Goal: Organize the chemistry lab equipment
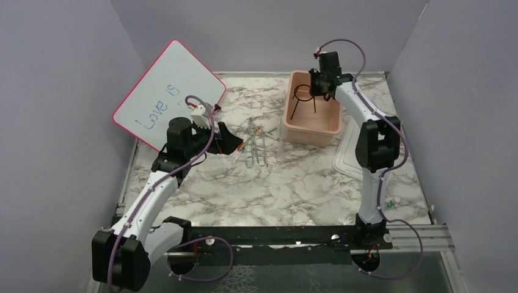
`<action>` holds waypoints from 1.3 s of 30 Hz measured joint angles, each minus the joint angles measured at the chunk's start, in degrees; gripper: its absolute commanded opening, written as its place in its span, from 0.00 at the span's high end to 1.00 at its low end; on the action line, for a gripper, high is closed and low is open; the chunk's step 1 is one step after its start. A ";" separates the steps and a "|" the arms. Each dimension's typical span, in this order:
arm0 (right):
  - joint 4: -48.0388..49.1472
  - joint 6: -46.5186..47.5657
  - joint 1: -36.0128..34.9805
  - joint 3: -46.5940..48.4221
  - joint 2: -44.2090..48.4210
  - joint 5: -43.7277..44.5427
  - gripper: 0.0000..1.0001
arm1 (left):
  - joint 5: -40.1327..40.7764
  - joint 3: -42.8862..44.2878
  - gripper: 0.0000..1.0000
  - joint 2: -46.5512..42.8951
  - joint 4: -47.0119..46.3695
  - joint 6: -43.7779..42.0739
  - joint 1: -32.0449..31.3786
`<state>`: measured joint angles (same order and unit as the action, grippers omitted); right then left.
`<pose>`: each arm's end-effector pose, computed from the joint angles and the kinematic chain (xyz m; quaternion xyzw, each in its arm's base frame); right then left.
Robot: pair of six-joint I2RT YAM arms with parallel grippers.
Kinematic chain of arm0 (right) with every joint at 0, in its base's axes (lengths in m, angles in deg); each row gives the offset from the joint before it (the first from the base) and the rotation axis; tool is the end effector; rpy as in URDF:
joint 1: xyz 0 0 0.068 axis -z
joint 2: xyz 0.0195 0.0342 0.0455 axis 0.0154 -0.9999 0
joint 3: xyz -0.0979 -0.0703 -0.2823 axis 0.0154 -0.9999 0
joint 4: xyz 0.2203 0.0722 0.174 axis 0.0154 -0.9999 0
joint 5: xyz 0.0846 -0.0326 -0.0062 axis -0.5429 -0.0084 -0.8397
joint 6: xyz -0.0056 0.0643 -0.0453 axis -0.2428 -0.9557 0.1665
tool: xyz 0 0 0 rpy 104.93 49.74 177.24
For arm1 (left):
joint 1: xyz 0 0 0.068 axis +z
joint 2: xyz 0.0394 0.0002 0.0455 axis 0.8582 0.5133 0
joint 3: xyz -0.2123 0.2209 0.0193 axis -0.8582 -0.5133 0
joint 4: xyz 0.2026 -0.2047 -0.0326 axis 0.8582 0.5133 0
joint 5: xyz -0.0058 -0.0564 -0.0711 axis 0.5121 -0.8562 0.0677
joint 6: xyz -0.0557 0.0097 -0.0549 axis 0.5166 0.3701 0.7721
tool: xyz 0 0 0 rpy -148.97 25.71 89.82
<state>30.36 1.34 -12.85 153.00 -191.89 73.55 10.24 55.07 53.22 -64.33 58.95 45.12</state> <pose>0.5470 0.1320 0.2721 -0.0537 0.9098 0.0606 0.4070 0.2467 -0.0954 0.2952 0.0882 0.8008 -0.3672 0.4650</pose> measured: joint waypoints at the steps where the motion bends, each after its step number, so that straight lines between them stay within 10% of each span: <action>1: 0.07 -0.04 0.09 0.37 -0.63 0.00 0.80 | 0.00 0.00 0.01 0.00 0.02 0.02 0.00; 12: 0.37 -2.67 0.59 1.22 -1.88 -0.52 0.49 | 0.07 0.07 0.01 0.02 0.04 -0.61 0.00; 26: -5.60 -5.95 -0.61 -6.01 19.63 -6.54 0.43 | 7.87 0.96 0.09 -3.80 1.73 -0.57 0.00; 39: 0.09 -13.53 -25.55 -24.24 32.76 -4.79 0.43 | 23.47 2.84 0.01 -6.49 10.12 0.87 0.00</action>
<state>30.45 -12.19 -38.40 128.76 -159.13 68.76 33.71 57.91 46.73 -54.21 59.82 45.12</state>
